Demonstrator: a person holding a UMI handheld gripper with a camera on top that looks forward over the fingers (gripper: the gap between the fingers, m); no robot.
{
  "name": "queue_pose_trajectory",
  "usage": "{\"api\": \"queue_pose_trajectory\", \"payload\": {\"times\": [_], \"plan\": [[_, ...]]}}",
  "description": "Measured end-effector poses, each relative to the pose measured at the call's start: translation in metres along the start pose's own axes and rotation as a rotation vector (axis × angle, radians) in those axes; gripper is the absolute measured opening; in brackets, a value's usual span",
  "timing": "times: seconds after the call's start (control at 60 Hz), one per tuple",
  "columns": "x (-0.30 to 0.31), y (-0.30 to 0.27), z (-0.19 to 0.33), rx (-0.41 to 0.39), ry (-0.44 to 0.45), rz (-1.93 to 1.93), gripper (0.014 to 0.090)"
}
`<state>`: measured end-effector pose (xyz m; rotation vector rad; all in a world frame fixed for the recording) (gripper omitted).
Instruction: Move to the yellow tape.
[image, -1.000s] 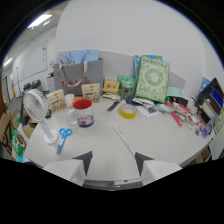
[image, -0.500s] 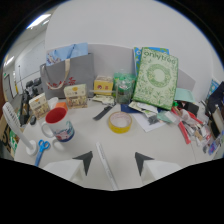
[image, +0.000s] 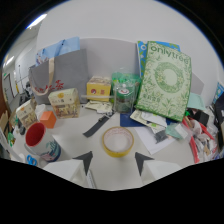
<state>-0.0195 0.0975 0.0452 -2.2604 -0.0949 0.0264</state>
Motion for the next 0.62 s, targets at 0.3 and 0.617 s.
{"api": "queue_pose_trajectory", "payload": {"times": [0.3, 0.617], "plan": [[0.005, -0.004, 0.012, -0.004, 0.010, 0.004, 0.0841], [0.006, -0.002, 0.014, -0.007, 0.017, 0.004, 0.0843]]}}
